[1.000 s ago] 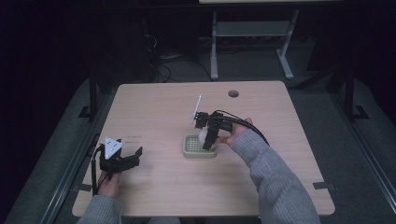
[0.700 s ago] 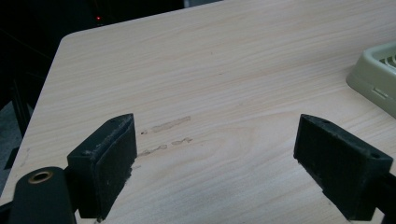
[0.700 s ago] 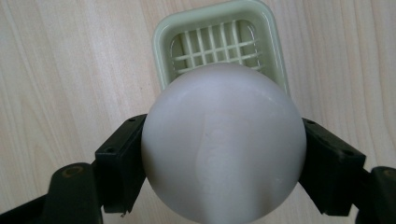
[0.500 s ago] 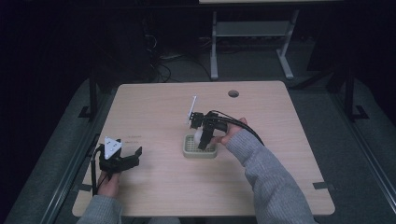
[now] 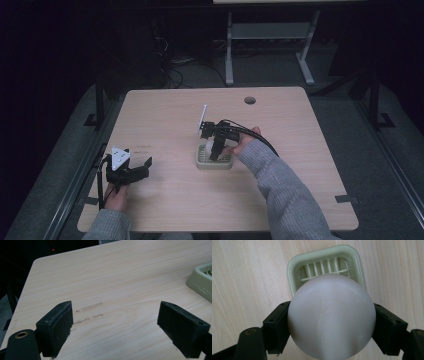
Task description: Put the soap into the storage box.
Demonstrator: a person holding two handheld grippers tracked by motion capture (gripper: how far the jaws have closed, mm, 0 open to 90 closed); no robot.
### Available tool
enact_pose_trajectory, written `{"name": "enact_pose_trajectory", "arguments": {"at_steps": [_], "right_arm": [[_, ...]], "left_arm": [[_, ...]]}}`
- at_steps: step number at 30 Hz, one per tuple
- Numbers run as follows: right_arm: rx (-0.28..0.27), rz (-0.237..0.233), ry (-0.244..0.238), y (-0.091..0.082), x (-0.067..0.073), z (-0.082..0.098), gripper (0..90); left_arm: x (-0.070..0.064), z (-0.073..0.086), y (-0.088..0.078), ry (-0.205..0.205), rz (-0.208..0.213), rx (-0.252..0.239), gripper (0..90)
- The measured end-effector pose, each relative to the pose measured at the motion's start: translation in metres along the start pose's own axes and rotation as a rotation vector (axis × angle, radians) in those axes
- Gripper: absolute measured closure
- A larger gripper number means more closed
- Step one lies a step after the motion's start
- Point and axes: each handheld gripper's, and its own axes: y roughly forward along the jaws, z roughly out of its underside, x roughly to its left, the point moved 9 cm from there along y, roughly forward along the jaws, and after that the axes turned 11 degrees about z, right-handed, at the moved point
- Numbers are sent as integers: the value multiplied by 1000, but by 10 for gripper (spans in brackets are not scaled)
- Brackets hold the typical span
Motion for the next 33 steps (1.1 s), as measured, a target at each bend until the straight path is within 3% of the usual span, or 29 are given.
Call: {"name": "enact_pose_trajectory", "arguments": {"at_steps": [13,33], "right_arm": [[34,6,-11,14,0,-1,238],[42,12,-21,21,2,-3,238]], "left_arm": [[0,0,0,-3,0,-3,128],[1,0,0,1,-2,0,128]]}}
